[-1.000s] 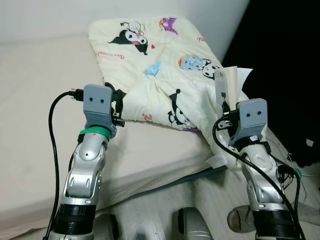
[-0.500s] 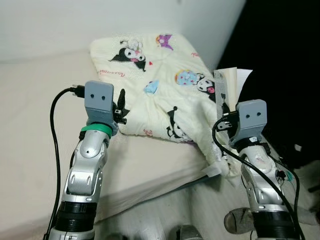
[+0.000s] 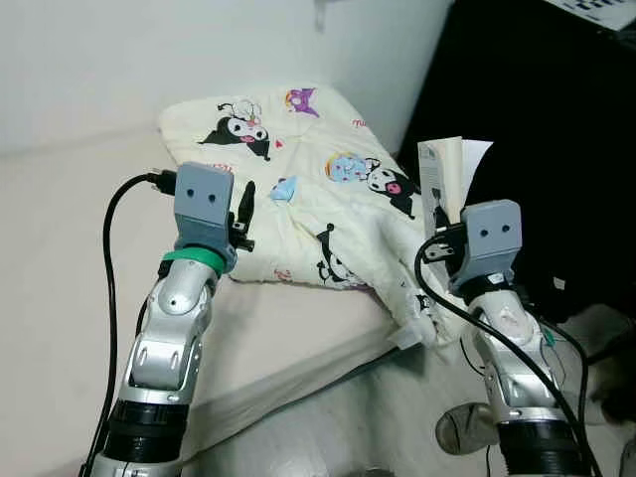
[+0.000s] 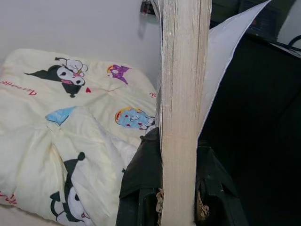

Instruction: Clean up the room

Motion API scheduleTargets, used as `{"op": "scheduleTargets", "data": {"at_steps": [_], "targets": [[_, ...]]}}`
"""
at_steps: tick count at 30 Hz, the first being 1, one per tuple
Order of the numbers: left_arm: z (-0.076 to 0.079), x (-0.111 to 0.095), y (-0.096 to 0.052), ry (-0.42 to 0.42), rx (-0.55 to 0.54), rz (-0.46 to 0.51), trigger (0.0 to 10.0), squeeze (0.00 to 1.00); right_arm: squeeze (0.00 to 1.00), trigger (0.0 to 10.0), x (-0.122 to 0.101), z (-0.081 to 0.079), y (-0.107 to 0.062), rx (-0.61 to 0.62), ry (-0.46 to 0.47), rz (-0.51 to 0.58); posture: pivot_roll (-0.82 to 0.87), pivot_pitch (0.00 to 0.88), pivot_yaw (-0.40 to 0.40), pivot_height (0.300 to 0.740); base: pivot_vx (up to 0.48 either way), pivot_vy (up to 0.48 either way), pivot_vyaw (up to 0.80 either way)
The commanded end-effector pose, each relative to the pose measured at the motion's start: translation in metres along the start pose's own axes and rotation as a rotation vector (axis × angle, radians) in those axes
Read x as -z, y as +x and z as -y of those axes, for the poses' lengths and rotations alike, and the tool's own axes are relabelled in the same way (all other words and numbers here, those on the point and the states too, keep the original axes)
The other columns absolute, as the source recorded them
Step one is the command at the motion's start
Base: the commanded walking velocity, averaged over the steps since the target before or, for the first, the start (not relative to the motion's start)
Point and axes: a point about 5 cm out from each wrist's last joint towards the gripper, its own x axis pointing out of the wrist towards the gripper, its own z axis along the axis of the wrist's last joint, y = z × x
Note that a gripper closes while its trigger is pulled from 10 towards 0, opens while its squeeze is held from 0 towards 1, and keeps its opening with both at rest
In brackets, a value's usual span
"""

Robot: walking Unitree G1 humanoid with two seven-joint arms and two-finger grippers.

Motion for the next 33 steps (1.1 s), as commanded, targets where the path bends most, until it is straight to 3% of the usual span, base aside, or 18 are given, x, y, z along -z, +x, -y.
{"op": "scheduleTargets", "data": {"at_steps": [1,19,28,33], "targets": [[0.0036,0.0063,-0.0021,0.000,0.015,-0.024,10.0,0.00,0.00,10.0,-0.0006,0.0018,-0.0006,0.014,0.014,0.015,-0.07,0.000,0.011,0.708,0.000,0.000,0.00],[0.0050,0.0066,-0.0016,0.012,0.039,-0.019,10.0,0.00,0.00,10.0,0.0016,0.0003,-0.0003,0.010,0.018,0.013,-0.07,0.000,0.019,0.708,0.000,0.000,0.00],[0.0045,0.0064,-0.0017,0.011,0.038,-0.019,10.0,0.00,0.00,10.0,0.0023,-0.0010,-0.0009,0.011,0.022,0.012,-0.07,0.000,0.023,0.708,0.000,-0.267,0.00],[0.0040,0.0063,-0.0019,-0.009,0.031,-0.023,10.0,0.00,0.00,10.0,0.0030,-0.0008,-0.0013,0.012,0.025,0.010,-0.07,0.000,0.023,0.708,0.000,0.055,0.00]]}}
